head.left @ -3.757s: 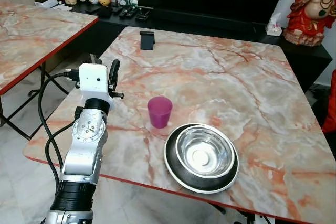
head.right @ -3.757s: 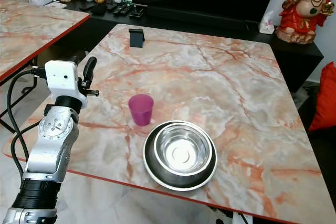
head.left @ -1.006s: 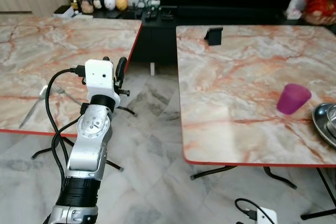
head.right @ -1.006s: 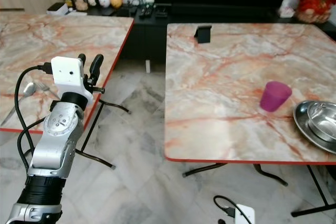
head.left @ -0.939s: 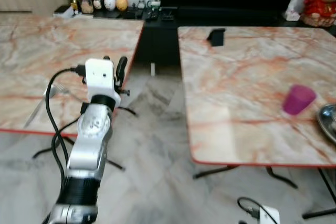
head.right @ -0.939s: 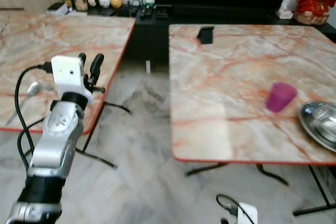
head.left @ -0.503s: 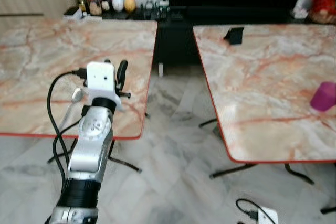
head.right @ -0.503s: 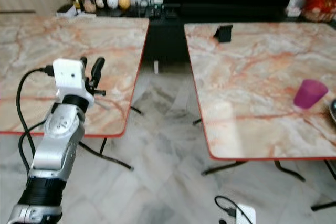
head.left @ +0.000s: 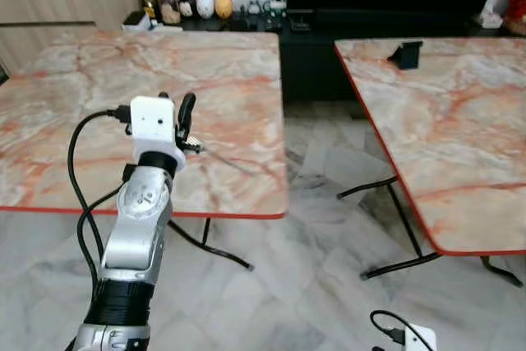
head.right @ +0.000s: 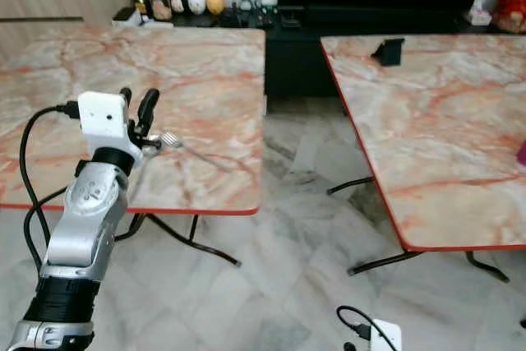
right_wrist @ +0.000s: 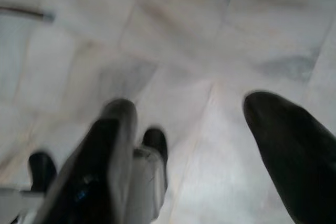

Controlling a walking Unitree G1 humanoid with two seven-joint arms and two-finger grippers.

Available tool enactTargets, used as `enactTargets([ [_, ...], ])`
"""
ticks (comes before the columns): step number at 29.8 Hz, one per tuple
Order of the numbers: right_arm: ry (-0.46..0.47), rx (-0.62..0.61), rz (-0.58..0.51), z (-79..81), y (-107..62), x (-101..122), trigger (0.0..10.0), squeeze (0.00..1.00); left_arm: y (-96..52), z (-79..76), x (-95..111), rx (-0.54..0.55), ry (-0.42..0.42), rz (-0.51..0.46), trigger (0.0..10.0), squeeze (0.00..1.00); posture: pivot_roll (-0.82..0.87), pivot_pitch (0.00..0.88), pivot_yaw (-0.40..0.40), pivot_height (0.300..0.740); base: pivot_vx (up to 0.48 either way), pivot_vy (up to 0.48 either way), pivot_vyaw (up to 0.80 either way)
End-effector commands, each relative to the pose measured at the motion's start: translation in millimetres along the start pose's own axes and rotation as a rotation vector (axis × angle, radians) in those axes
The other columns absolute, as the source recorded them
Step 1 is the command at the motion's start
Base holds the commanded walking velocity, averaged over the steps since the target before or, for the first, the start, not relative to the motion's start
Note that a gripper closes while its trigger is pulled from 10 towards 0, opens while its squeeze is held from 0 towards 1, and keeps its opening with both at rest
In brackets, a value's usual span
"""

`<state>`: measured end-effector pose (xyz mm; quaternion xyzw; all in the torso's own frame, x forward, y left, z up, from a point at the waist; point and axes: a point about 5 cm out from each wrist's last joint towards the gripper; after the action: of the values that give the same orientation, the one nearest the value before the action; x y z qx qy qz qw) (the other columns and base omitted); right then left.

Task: Setting the table

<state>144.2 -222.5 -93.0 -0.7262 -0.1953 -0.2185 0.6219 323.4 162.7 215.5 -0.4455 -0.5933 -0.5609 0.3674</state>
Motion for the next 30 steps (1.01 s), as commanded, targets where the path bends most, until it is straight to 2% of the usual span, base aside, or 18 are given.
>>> enactTargets([
  [1,0.004,0.001,0.000,0.1,-0.1,-0.2,10.0,0.00,1.9,0.2,5.7,0.005,-0.003,-0.021,10.0,0.00,0.13,0.000,-0.039,0.740,0.000,0.394,0.00],
  [27,0.001,0.000,-0.006,-0.4,0.2,1.4,10.0,0.00,1.8,4.0,6.3,0.018,0.009,-0.023,10.0,0.00,0.13,0.000,-0.043,0.740,0.000,0.394,0.00],
  [30,0.001,0.001,-0.006,-0.3,0.2,1.4,10.0,0.00,1.2,4.8,6.3,0.020,0.011,-0.026,10.0,0.00,0.13,0.000,-0.043,0.740,0.000,0.094,0.00],
])
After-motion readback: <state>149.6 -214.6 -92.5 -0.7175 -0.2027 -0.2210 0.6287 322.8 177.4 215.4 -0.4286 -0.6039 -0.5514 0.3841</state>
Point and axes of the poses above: a point about 5 cm out from each wrist's last joint towards the gripper, its own y axis pointing out of the wrist towards the gripper, its own x axis along the axis of the wrist's last joint, z = x × y, and after that the axes turned 14 degrees about -y, right-handed
